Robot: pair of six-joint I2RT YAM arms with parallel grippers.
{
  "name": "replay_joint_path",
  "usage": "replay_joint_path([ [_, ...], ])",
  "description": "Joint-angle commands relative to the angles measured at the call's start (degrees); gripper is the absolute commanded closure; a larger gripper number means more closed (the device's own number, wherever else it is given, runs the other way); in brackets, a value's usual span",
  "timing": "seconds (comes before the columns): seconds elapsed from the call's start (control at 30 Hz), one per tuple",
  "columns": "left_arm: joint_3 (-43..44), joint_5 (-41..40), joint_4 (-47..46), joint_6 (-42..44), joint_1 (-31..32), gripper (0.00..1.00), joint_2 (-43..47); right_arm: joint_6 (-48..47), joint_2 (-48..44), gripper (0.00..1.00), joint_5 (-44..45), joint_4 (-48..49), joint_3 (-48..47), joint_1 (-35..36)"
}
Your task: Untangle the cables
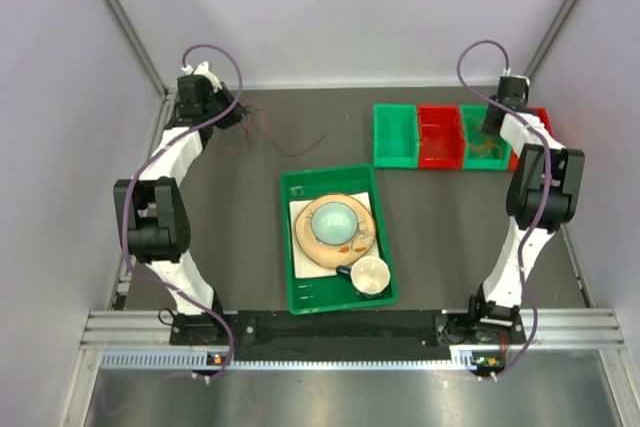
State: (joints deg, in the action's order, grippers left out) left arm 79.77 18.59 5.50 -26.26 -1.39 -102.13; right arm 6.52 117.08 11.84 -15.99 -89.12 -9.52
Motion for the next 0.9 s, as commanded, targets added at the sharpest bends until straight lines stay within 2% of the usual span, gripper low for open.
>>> replay_joint_path([
  [0.0,2.67,0.48,-0.40,0.16,0.33,1.00,-0.18,1.03,-5.80,0.63,-2.69,2.80,0.88,-0.33],
  [0.13,2.67,0.66,-0.22,0.07,0.25,1.00,-0.18,2.00,-9.32,0.58,-3.75,2.45,0.79,-0.33],
  [0.4,2.32,1.01,-0.49,0.07,0.25,1.00,0.26,3.94,-15.38,0.55,-8.93,2.98,3.25,0.64],
  [0.53,2.06,1.10,-0.66,-0.02,0.25,1.00,0.35,2.88,-16.44,0.45,-11.03,1.32,5.18,2.75],
  [0.63,1.88,1.10,-0.66,0.07,0.16,1.00,0.44,2.53,-17.14,0.43,-11.66,0.52,6.85,4.59],
  [0.7,1.88,1.36,-0.84,-0.02,0.25,1.00,0.44,2.27,-16.97,0.39,-11.66,-0.62,6.68,5.73],
  [0.87,1.53,1.45,-1.01,-0.19,0.25,1.00,0.52,-2.83,-13.46,0.36,-3.41,-5.17,3.35,10.73],
])
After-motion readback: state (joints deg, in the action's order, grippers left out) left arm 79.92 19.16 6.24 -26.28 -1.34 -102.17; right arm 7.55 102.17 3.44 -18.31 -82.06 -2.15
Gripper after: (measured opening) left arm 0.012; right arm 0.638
